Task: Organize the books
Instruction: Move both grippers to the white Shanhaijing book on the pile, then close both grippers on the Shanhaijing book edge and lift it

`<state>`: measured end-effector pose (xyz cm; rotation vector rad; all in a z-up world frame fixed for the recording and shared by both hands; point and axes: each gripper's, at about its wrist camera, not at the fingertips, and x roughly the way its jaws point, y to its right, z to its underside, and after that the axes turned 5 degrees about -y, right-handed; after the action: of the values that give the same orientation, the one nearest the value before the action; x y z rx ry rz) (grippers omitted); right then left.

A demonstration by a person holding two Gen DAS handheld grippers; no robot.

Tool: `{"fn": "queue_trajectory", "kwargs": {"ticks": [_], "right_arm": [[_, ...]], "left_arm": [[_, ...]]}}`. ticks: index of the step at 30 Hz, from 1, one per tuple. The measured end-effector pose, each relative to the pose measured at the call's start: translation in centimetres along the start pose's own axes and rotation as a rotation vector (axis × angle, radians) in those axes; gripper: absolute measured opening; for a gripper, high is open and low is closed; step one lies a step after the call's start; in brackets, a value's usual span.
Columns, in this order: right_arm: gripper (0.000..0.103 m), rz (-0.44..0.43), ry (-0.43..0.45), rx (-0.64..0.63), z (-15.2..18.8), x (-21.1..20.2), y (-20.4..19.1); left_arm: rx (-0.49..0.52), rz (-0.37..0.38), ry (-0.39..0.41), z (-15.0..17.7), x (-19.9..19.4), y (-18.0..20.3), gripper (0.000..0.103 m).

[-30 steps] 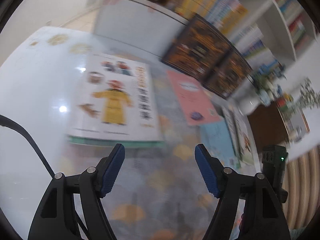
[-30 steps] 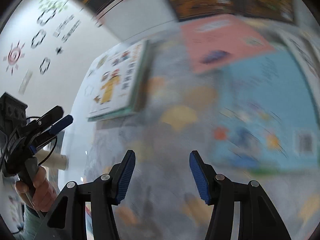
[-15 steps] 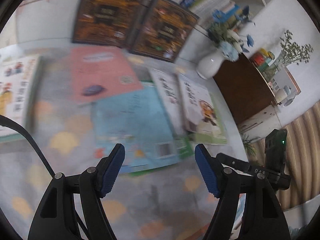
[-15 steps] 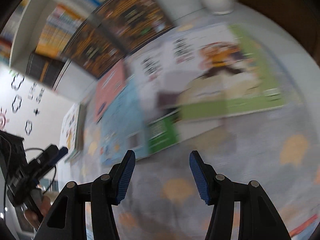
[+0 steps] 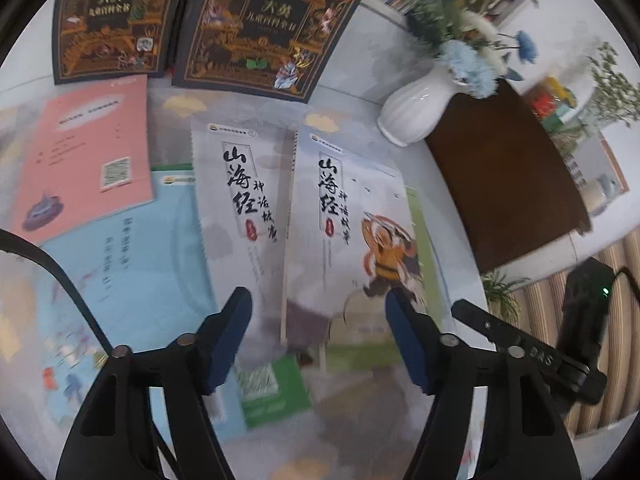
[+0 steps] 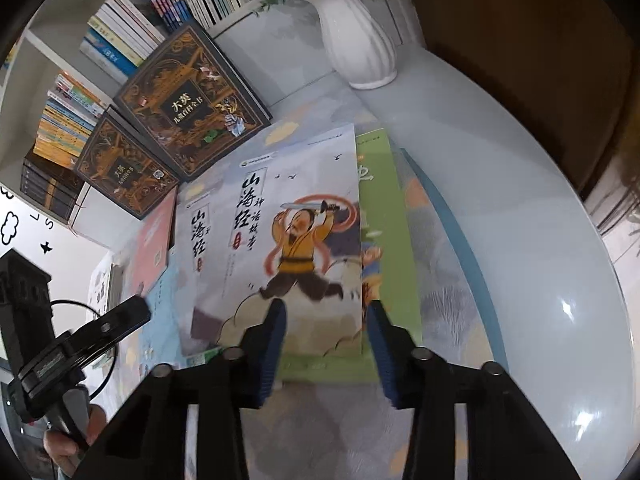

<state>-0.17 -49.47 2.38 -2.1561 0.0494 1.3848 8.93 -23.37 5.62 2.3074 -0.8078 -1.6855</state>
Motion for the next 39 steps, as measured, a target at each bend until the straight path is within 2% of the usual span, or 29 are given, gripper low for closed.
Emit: {"fn": "queue_trajectory", "kwargs": {"ticks": [1,2,3,12,17,19,22,24,26,28,33,36,39], "right_arm": [[0.032,0.006,-0.002,-0.005,-0.2,0.3,0.2],[0.031,0.013,-0.005,-0.015,-0.5,0.8,0.4],[0.03,0.014,-0.008,-0.019,-0.7,1.1,0.5],[0.029,0.049,-0.028,-0.054,-3.1,4.5,0.7],[0.029,0.041,-0.037,-0.054,-3.7,5.4,0.6],[0.03,0.031,-0.046,-0.063,-3.8,5.5,0.4],[0.03,0.027,-0.063,-0.078,-3.9,5.5,0.3],[0.03,0.04,-0.08,-0.115,-3.6,5.4,0.0],[0.03,0.048,-0.099,-0.146,-2.9,5.3,-0.5],[0.031,0.042,-0.122,-0.167,-1.8,5.1,-0.9],[0.034,0.022,-0.186,-0.224,3.8,4.1,-3.0],[0.04,0.012,-0.241,-0.282,7.1,4.4,-4.1],[0.041,0.028,-0.24,-0.361,9.1,4.2,-5.1]], "left_arm": [[-0.008,-0.005,-0.003,-0.3,0.7,-0.1,0.052],[-0.015,-0.011,-0.008,-0.6,1.3,-0.2,0.04],[-0.021,-0.02,-0.015,-0.9,1.8,-0.3,0.035],[-0.035,-0.077,-0.051,-2.7,4.9,-0.8,0.037],[-0.044,-0.044,-0.067,-3.0,5.8,-1.1,0.04],[-0.024,-0.03,-0.07,-2.9,5.9,-0.8,0.036],[-0.028,-0.003,-0.068,-2.3,5.6,-0.9,0.035],[-0.071,0.055,-0.074,-1.4,4.8,-1.5,0.035],[-0.081,0.08,-0.068,-0.2,3.6,-1.5,0.035],[-0.087,0.072,-0.062,1.3,2.4,-1.5,0.035],[-0.151,0.064,-0.068,6.7,-0.6,-2.7,0.035],[-0.206,0.057,-0.066,10.7,-2.2,-3.8,0.035],[-0.231,0.05,-0.087,13.2,-2.1,-4.6,0.035]]}}
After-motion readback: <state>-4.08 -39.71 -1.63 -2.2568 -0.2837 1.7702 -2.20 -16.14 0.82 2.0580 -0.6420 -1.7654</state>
